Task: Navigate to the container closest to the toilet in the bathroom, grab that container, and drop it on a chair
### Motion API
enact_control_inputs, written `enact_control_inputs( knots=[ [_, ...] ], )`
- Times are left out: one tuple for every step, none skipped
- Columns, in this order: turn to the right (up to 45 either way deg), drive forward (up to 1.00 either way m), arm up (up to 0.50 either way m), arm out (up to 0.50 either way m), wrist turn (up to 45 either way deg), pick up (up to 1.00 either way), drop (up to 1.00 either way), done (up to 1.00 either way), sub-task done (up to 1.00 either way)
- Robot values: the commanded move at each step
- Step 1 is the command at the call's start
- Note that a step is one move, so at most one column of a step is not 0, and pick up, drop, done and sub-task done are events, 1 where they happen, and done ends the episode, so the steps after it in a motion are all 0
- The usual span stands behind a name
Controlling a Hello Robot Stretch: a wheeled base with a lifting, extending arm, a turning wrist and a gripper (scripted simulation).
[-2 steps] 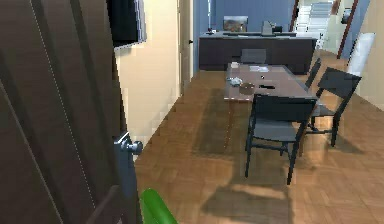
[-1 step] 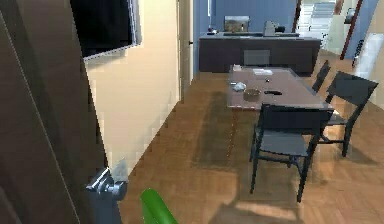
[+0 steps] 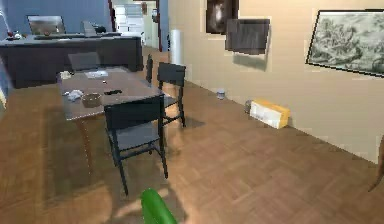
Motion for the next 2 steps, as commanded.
enact_control_inputs(
  knots=[
    [45.0,0.00,0.00,0.00,0.0,0.00,0.00,0.00,0.00],
    [0.0,0.15,0.00,0.00,0.0,0.00,0.00,0.00,0.00]
  ],
)
